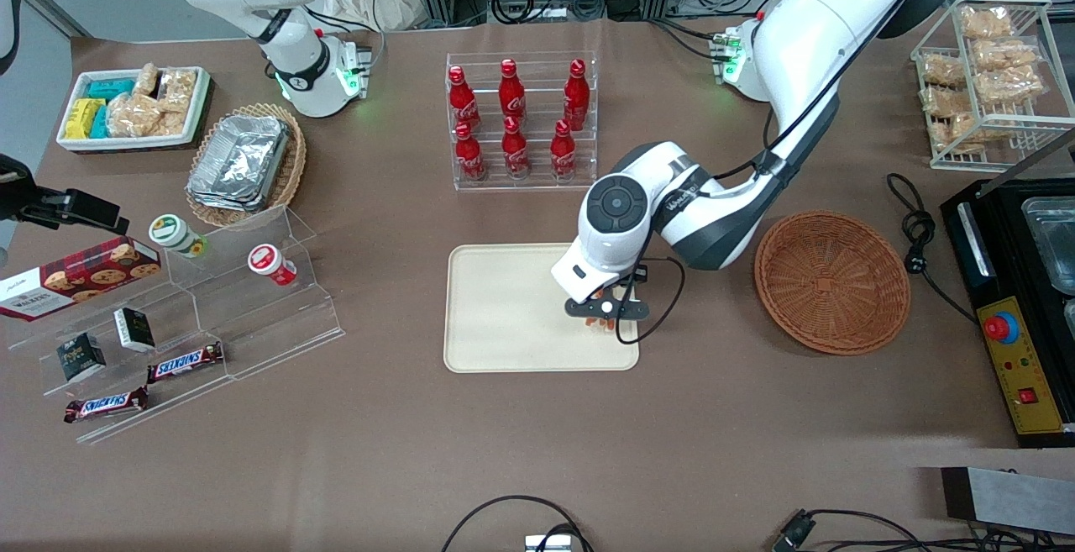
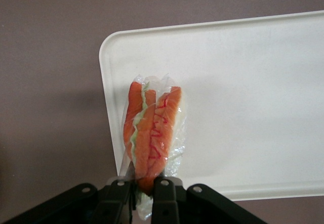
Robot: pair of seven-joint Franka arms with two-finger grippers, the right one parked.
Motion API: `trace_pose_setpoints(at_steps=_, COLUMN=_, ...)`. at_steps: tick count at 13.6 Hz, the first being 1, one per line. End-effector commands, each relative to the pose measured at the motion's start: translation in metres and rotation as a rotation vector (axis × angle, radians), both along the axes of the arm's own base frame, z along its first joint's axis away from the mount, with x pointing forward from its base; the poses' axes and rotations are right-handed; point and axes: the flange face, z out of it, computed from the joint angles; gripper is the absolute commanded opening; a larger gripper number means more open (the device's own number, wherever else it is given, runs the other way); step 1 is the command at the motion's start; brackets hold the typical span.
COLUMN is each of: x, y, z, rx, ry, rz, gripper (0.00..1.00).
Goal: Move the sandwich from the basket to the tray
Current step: 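Lower the sandwich onto the tray and open the left gripper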
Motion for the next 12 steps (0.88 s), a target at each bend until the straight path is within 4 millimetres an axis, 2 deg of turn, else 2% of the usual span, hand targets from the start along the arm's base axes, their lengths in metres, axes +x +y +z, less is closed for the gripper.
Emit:
trace_pose_setpoints(at_steps=1, x=0.009, y=-0.007, z=-0.005, rx=-0.012, ry=-0.025, rz=0.012, gripper=0.0)
trace_pose_setpoints(at_steps=4, x=0.012, y=-0.006, z=-0.019, rx=-0.008, ry=-0.031, rz=0.025, gripper=0.0)
trace_pose_setpoints(at_steps=12, x=0.005, y=-0.024, z=-0.064, rx=0.014, ry=-0.081, rz=0.074, gripper=0.0)
